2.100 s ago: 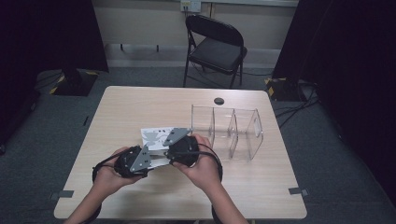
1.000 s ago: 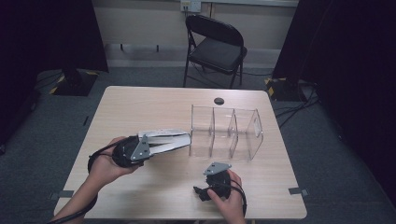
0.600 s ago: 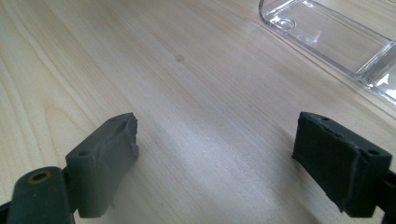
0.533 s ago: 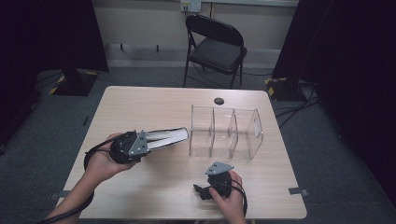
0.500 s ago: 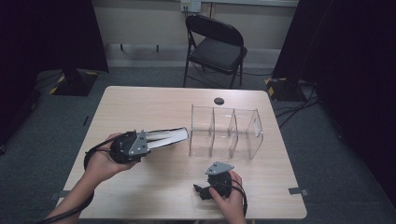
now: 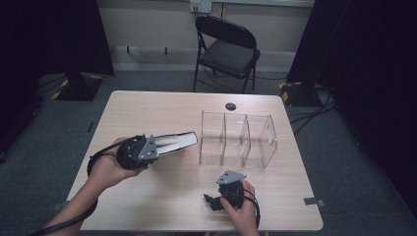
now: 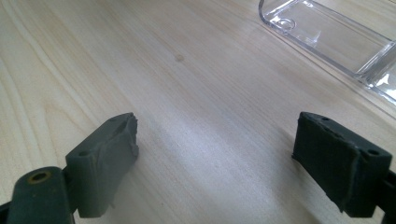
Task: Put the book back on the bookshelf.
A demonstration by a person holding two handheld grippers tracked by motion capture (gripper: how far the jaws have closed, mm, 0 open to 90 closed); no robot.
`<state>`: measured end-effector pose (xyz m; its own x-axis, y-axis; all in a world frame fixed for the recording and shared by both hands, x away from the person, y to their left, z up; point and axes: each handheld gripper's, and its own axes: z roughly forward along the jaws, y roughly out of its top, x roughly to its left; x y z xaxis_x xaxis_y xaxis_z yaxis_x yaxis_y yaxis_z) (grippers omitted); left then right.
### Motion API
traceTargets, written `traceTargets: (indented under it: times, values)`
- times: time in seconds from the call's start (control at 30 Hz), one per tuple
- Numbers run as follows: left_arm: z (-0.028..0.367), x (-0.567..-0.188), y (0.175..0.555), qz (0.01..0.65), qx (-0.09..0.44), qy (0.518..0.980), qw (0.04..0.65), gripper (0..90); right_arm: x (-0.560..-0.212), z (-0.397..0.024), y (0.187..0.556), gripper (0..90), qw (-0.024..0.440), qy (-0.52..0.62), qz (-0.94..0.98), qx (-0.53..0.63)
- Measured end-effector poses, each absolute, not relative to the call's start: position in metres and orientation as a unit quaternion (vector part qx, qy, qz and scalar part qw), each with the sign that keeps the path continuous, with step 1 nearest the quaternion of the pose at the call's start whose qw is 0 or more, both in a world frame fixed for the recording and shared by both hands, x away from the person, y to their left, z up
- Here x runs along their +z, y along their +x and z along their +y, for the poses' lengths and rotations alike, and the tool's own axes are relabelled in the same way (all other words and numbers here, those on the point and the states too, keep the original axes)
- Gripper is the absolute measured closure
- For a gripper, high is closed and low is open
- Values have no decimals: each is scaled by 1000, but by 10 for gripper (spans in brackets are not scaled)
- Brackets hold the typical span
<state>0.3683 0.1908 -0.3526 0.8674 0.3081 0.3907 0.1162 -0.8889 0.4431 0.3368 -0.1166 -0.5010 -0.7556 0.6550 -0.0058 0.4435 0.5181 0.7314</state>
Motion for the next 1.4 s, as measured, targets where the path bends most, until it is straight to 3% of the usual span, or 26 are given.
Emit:
traceTargets:
  times: [1.4]
  values:
    - [212, -326, 371, 132, 165, 962, 175, 714, -501, -115, 337, 125, 140, 322, 859, 372]
